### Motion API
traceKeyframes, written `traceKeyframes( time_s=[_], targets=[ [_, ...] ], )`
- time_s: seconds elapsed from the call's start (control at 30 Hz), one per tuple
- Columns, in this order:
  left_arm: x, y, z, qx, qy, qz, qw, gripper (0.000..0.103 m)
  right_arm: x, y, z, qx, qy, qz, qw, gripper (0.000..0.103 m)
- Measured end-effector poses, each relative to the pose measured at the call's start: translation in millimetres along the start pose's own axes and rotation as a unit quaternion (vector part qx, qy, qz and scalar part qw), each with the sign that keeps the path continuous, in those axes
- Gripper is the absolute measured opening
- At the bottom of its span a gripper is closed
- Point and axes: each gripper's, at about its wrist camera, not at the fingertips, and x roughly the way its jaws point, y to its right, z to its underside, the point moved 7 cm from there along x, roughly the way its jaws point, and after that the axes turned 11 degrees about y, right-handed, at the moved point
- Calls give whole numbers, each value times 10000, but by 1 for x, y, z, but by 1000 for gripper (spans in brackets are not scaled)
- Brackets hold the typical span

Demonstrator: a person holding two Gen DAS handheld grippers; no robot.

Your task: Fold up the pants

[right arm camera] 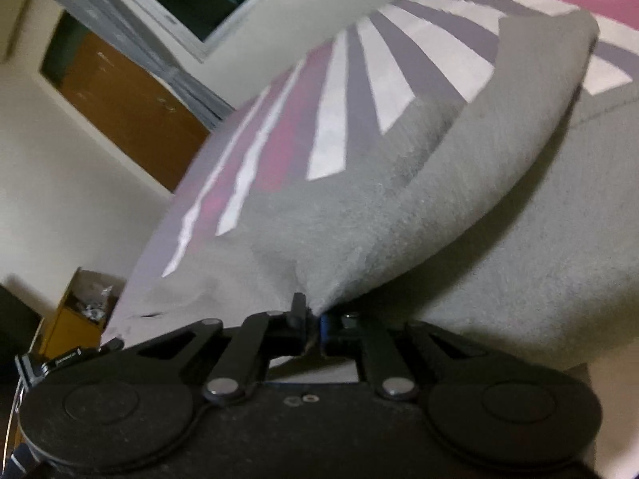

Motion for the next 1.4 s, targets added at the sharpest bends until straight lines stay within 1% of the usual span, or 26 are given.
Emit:
traceKeyframes(
  time_s=[0.07,0.13,0.23,0.3,0.33,0.37,0.4,0.43,0.47,0.5,0.57,0.6,0.67,0.73,0.8,0.87,0.9,0.93,1.0,1.07,1.17,1.2,1.23,1.27,1.33,1.4],
  targets=[
    [9,-13,10,84,-258,-314,9991,24,-4,12,6,-105,-97,111,9998,6],
    [13,-19,11,-26,-248,-331,9991,24,9,23,13,47,-500,356,9981,6],
    [14,-12,7,171,-308,-474,9983,25,14,24,15,83,-464,356,9983,7],
    [10,-6,5,175,-384,-656,9970,30,11,25,17,-70,-497,406,9979,14],
    [5,1,4,302,-328,-793,9959,46,8,24,11,-153,-443,488,9977,26],
    [-1,8,3,480,-244,-968,9938,76,0,20,1,-270,-263,646,9972,35],
    [-6,11,6,587,-154,-1092,9922,87,-12,19,-10,-450,25,815,9957,58],
    [-7,12,8,668,-118,-1184,9907,92,-21,17,-23,-566,269,898,9940,75],
    [-4,15,13,716,-216,-1226,9896,92,-27,18,-34,-662,439,987,9919,75],
    [0,13,18,738,-293,-1289,9885,92,-28,21,-45,-724,530,1106,9898,69],
    [14,10,30,846,-562,-1550,9827,92,-17,30,-68,-776,545,1373,9860,66],
    [21,11,36,926,-651,-1612,9804,92,-8,33,-77,-867,474,1560,9828,65],
    [30,11,43,1047,-622,-1626,9792,103,9,45,-88,-1065,305,1969,9741,65],
    [34,12,44,1138,-624,-1666,9775,103,26,60,-90,-1245,-71,2373,9634,71],
    [34,12,42,1135,-662,-1663,9773,103,43,70,-88,-1454,-430,2647,9523,69],
    [34,11,40,1123,-696,-1604,9782,103,40,81,-88,-1575,-466,2613,9512,50],
    [34,11,40,1131,-708,-1570,9785,103,35,81,-88,-1529,-442,2393,9578,11],
    [34,11,39,1138,-714,-1538,9789,103,27,82,-87,-1425,-385,2184,9646,3],
    [34,9,41,1148,-708,-1492,9796,103,-4,79,-86,-1622,-30,2097,9642,3],
    [34,10,43,1156,-672,-1475,9800,103,-34,77,-76,-1650,141,2078,9641,3],
    [32,10,47,1194,-643,-1481,9796,103,-49,103,-44,-1433,-269,2211,9643,8],
    [35,9,46,1193,-648,-1481,9796,103,-49,110,-37,-1501,-407,2270,9614,13],
    [34,9,46,1195,-657,-1476,9796,103,-53,110,-40,-1549,-264,2228,9621,24],
    [34,9,47,1202,-666,-1470,9795,103,-59,105,-48,-1546,-13,2155,9642,31],
    [35,10,47,1205,-671,-1475,9794,103,-65,92,-71,-1610,487,1944,9664,54],
    [36,10,47,1210,-676,-1495,9790,103,-52,88,-90,-1732,450,1978,9638,54]
  ],
)
